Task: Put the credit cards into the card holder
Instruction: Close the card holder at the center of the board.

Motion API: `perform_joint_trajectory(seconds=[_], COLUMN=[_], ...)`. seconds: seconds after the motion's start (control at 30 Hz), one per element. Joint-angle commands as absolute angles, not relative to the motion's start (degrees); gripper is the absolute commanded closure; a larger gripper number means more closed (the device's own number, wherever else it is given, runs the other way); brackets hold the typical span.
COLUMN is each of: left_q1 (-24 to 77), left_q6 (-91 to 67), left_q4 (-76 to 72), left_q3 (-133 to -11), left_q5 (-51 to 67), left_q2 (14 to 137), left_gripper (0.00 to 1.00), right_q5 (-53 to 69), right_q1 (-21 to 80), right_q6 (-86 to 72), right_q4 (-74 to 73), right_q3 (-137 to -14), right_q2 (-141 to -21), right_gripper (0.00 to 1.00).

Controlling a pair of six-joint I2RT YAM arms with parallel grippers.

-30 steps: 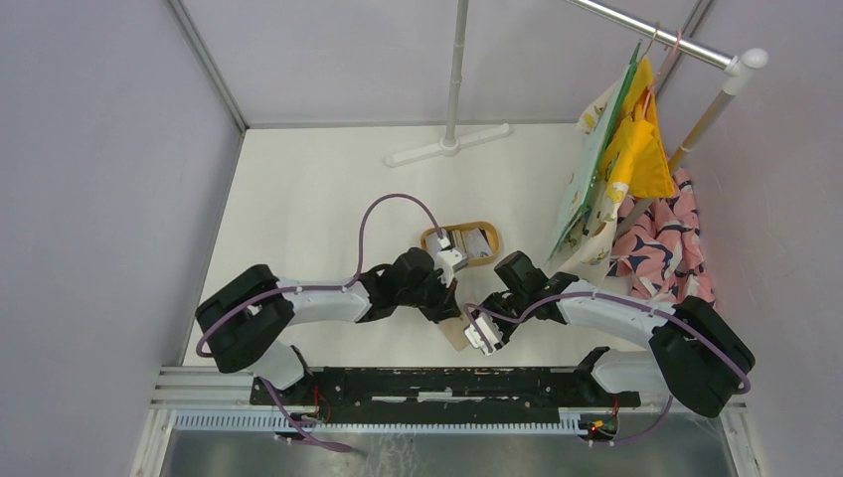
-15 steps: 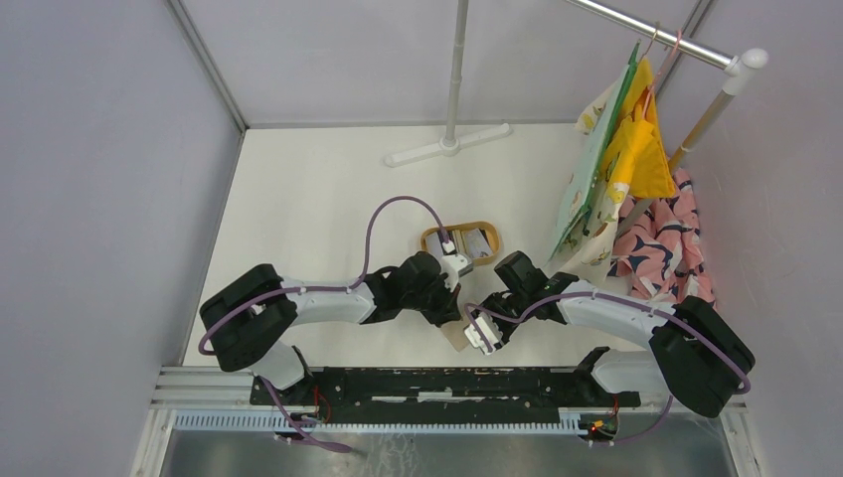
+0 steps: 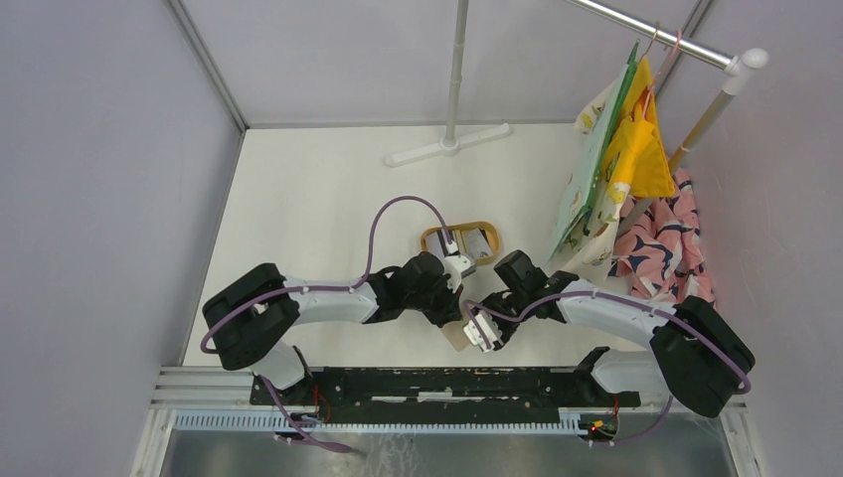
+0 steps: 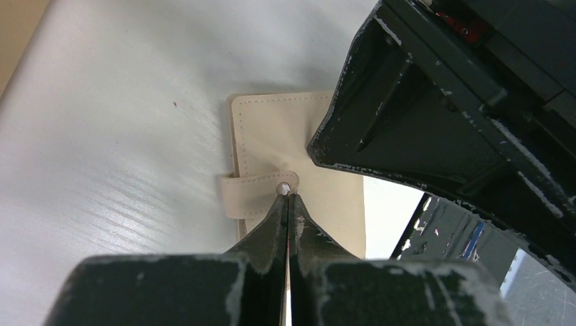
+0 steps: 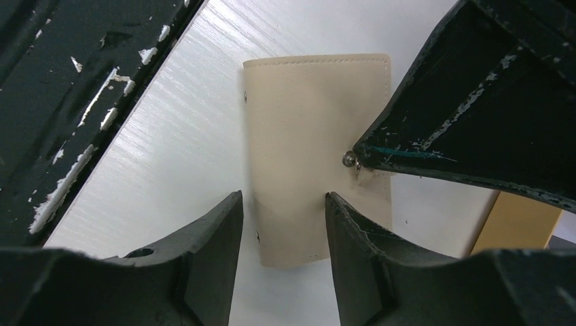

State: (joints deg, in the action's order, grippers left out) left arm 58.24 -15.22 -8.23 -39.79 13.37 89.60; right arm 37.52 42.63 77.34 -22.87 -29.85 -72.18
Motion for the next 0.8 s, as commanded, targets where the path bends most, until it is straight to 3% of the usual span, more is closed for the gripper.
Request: perform_joint_trajectory(seconds=[0.0,0.47,0.77], left_q1=[58.49,58.49,58.53], left_q6=[-11.8,-11.92,-11.34], left_q4=[-6.5,-6.76,-6.94], left_q3=[-40.4,-39.49,-38.9], left_q5=[11.44,11.03,11.32], left_q2=[89.81,88.45,87.51], left_gripper=[0.98,0.98,0.98], right_q5=[39.92,45.87,44.6], right_q1=[42.06,38.73,38.64], right_q6=[76.4,76.45,67.21], right_q4=[-24.21,-25.1,-14.57], right_q3=[-31.99,-32.22,-29.28], right_q2=[-70.46,-67.79,-66.83], right_gripper=[0.45,0.44,0.58])
